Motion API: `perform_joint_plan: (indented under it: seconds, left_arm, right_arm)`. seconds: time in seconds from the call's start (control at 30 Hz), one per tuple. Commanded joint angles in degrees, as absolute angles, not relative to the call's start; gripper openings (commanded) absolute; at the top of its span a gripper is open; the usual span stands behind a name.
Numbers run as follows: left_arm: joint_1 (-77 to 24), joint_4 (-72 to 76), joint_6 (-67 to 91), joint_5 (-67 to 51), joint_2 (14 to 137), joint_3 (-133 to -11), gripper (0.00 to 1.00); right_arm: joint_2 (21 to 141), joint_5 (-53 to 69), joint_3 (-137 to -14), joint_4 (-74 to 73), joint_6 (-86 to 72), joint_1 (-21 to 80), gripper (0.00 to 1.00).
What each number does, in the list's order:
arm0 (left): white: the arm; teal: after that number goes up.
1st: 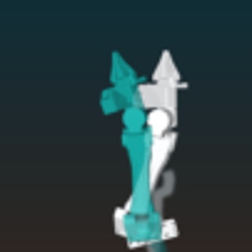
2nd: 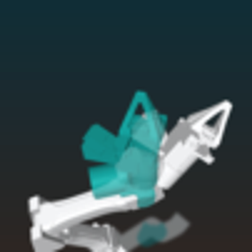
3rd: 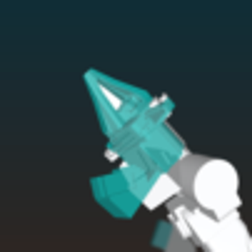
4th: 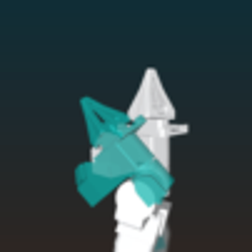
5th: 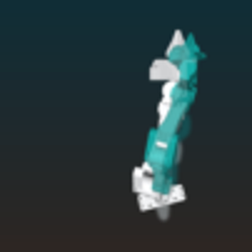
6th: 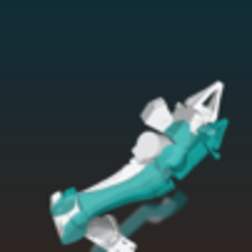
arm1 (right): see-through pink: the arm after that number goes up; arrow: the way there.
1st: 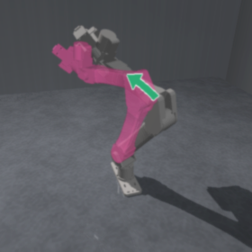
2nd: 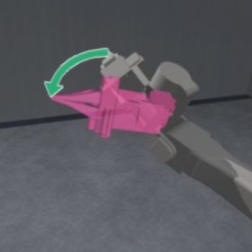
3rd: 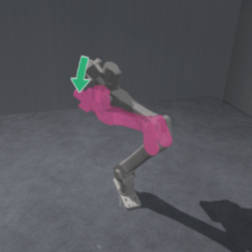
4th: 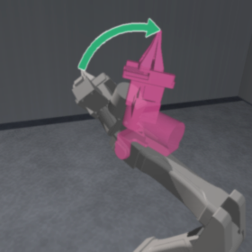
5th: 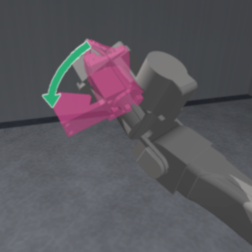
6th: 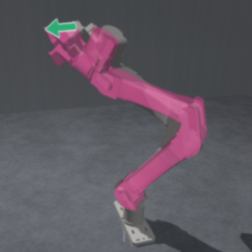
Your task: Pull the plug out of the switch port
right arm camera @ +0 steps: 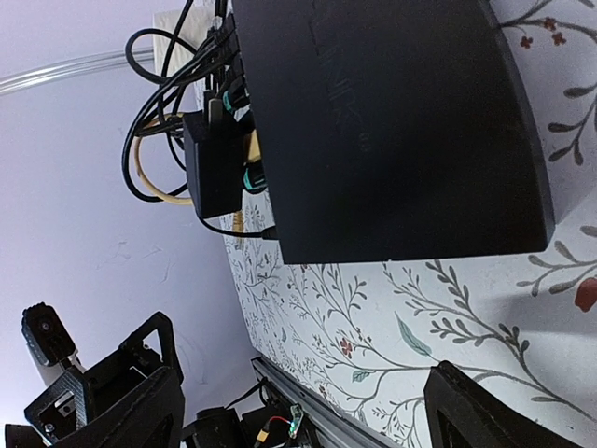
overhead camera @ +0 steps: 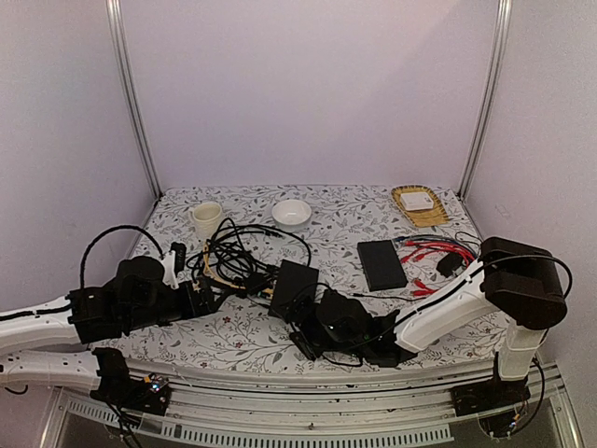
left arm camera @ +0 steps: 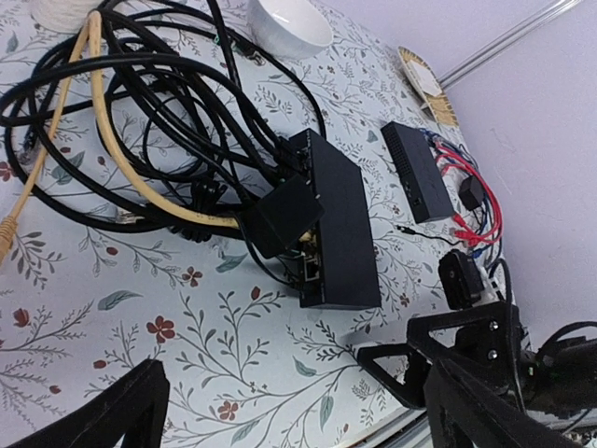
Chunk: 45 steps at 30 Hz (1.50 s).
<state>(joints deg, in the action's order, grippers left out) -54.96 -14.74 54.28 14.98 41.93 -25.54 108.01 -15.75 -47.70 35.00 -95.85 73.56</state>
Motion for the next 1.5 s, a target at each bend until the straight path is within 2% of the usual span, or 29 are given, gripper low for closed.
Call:
perform_joint_plan:
  seconds: [0.0, 0.23, 0.47, 0.7, 0.87, 1.07, 1.17, 1.27, 1.47]
  left_arm:
    - [-51.51, -9.56, 52.33, 6.56, 43.67, -23.43, 0.98]
    - [-49.3, 1.92, 52.34, 0.31, 49.81, -19.89, 0.97]
    - [-48.64, 14.17, 53.53, -3.09, 57.08, -17.57, 0.92]
    - [-48.5, 24.69, 54.42, -4.58, 66.44, -17.64, 0.86]
    - [-48.21, 28.44, 55.23, -4.59, 70.88, -18.33, 0.8]
    - [-48.05, 33.08, 56.72, -5.23, 75.52, -18.68, 0.74]
    - [-48.05, 34.92, 57.23, -6.06, 78.3, -19.34, 0.72]
    - [-48.06, 36.95, 58.09, -6.58, 80.48, -19.65, 0.7]
    - [-48.07, 38.66, 59.42, -5.31, 82.27, -19.66, 0.7]
  right_arm:
    - [109.61, -16.45, -48.45, 38.57, -98.75, 74.04, 0.92]
    - [106.65, -17.84, -45.21, 35.47, -98.65, 73.88, 0.9]
    - [100.32, -20.54, -52.78, 9.47, -83.58, 73.63, 0.91]
    - [99.49, -25.44, -62.97, -8.85, -68.92, 73.59, 0.89]
    - [102.56, -27.15, -71.88, -14.94, -58.21, 73.36, 0.71]
    - [104.21, -25.26, -75.83, -16.65, -53.73, 70.78, 0.34]
    - [105.47, -22.52, -76.98, -16.7, -51.87, 69.0, 0.22]
    - [107.06, -20.16, -78.7, -16.67, -49.83, 67.77, 0.15]
    - [111.43, -15.58, -82.79, -16.36, -46.75, 66.63, 0.11]
